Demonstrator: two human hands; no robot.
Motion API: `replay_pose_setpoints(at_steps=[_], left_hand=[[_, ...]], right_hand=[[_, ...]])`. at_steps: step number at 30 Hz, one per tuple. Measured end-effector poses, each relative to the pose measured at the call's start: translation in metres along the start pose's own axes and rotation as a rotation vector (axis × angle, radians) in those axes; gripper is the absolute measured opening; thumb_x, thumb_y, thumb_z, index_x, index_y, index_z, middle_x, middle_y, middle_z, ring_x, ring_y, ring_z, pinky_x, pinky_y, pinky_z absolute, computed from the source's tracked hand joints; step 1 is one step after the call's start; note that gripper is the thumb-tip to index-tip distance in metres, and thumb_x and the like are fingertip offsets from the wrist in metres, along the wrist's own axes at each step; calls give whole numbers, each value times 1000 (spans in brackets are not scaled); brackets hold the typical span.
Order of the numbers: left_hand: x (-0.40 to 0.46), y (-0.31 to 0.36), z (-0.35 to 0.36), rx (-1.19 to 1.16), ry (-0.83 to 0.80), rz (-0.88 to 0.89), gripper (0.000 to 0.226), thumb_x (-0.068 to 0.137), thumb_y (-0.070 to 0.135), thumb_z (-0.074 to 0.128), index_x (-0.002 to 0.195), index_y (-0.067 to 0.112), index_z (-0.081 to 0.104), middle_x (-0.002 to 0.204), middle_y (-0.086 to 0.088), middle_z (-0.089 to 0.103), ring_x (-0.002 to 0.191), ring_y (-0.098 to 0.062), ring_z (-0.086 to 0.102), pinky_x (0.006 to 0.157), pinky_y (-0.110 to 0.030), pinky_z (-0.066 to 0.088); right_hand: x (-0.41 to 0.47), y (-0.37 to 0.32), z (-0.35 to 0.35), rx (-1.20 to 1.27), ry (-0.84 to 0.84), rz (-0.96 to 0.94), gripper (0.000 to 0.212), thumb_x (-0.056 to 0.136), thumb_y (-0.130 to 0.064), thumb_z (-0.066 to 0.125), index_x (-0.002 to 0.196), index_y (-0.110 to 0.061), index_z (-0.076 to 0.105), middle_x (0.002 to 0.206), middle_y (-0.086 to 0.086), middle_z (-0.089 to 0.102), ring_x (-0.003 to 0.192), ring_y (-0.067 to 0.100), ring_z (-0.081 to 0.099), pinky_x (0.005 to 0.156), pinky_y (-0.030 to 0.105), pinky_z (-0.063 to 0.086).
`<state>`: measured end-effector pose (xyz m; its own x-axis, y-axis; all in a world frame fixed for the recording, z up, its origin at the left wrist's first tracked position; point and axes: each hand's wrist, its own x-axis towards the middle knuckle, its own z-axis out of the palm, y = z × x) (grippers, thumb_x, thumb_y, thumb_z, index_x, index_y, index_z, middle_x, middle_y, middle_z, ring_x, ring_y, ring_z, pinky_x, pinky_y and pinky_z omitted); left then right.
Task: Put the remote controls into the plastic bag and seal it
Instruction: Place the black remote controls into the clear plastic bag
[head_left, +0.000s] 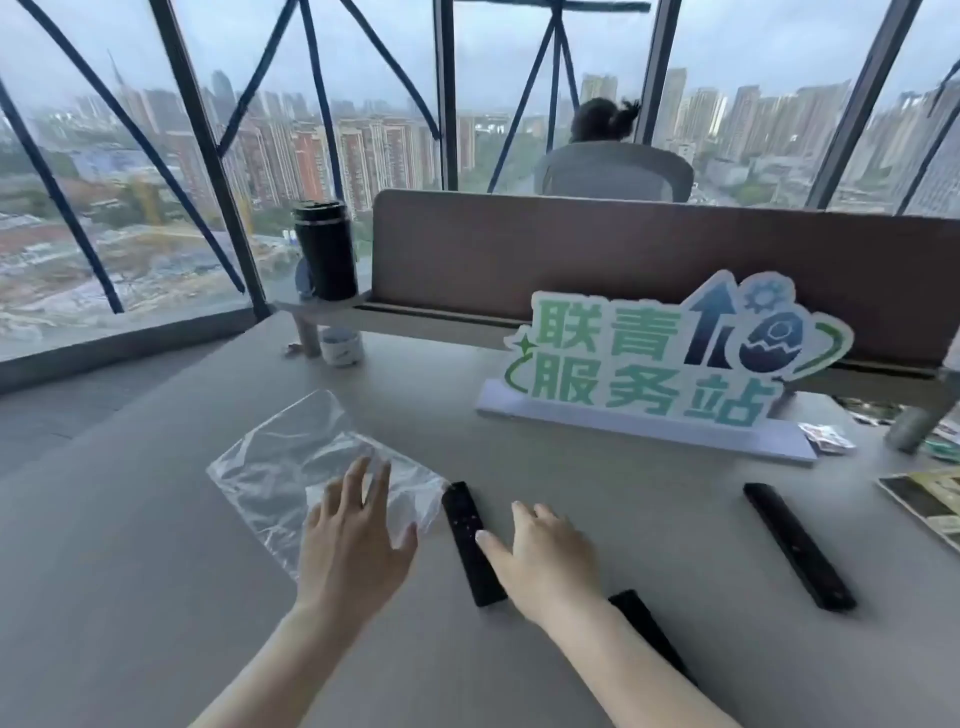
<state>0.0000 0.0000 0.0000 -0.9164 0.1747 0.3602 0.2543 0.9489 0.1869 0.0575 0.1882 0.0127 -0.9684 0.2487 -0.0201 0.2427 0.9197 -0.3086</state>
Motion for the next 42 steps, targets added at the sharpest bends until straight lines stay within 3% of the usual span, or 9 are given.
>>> replay_pose_setpoints(at_steps=[6, 11, 14, 21, 25, 31, 35, 39, 42], left_hand=[[-14, -24, 5, 66, -14, 28, 7, 77, 14, 60, 78, 13, 67, 81, -7, 59, 79, -32, 59, 55, -37, 43], [-21, -17, -7, -98, 35, 58, 21, 88, 24, 46, 79, 12, 61, 77, -6, 53, 67, -35, 59, 53, -32, 34], [-29, 3, -17, -236, 61, 111, 23, 90, 26, 47, 88, 15, 67, 78, -8, 57, 67, -35, 60, 52, -31, 35], [-41, 71, -24, -535, -42, 173, 30, 92, 31, 44, 77, 15, 64, 75, -8, 55, 68, -33, 56, 60, -37, 43], [-47, 88, -20, -604, -102, 184, 33, 91, 30, 45, 63, 16, 56, 72, -6, 56, 67, -28, 53, 63, -38, 45], [-49, 84, -17, -609, -83, 183, 27, 92, 26, 47, 69, 21, 62, 79, -4, 63, 76, -27, 57, 69, -35, 43], [-54, 85, -12, -586, -55, 181, 24, 92, 25, 49, 96, 19, 71, 96, -7, 68, 91, -32, 62, 75, -35, 46], [-64, 93, -5, -588, -64, 175, 28, 91, 26, 50, 114, 26, 66, 118, -2, 67, 107, -26, 61, 85, -34, 47], [-71, 99, -3, -591, -66, 171, 27, 91, 27, 50, 110, 25, 69, 114, -4, 69, 103, -26, 62, 81, -31, 45]], right_hand=[[-17, -21, 30, 25, -29, 106, 49, 88, -55, 53, 111, -12, 56, 116, 8, 68, 108, 30, 64, 75, 36, 43], [-48, 1, 7, 292, -136, 220, 28, 88, -42, 48, 93, -15, 54, 93, 9, 75, 73, 25, 69, 62, 30, 47], [-84, 31, -28, 773, -142, 277, 23, 93, -30, 52, 80, -12, 48, 60, 9, 68, 31, 19, 36, 38, 21, 26], [-114, 42, -46, 989, -242, 347, 35, 95, -34, 56, 69, -20, 38, 47, -3, 28, 36, 12, 15, 40, 18, 9], [-102, 24, -20, 1091, -250, 322, 26, 97, -34, 55, 79, -16, 58, 56, 2, 55, 34, 11, 26, 40, 19, 17], [-130, 72, -33, 515, 172, 340, 25, 90, -33, 51, 85, -16, 68, 75, -1, 72, 66, 17, 65, 64, 31, 50], [-162, 113, -42, -44, -1, 414, 48, 84, -63, 47, 108, -23, 60, 112, -4, 64, 104, 21, 62, 80, 32, 47], [-184, 118, -33, -60, -124, 364, 38, 84, -60, 48, 75, -23, 44, 90, -2, 57, 89, 25, 59, 67, 34, 39], [-193, 125, -30, 136, -41, 363, 36, 89, -51, 49, 82, -16, 48, 77, -2, 61, 66, 24, 60, 61, 32, 41]])
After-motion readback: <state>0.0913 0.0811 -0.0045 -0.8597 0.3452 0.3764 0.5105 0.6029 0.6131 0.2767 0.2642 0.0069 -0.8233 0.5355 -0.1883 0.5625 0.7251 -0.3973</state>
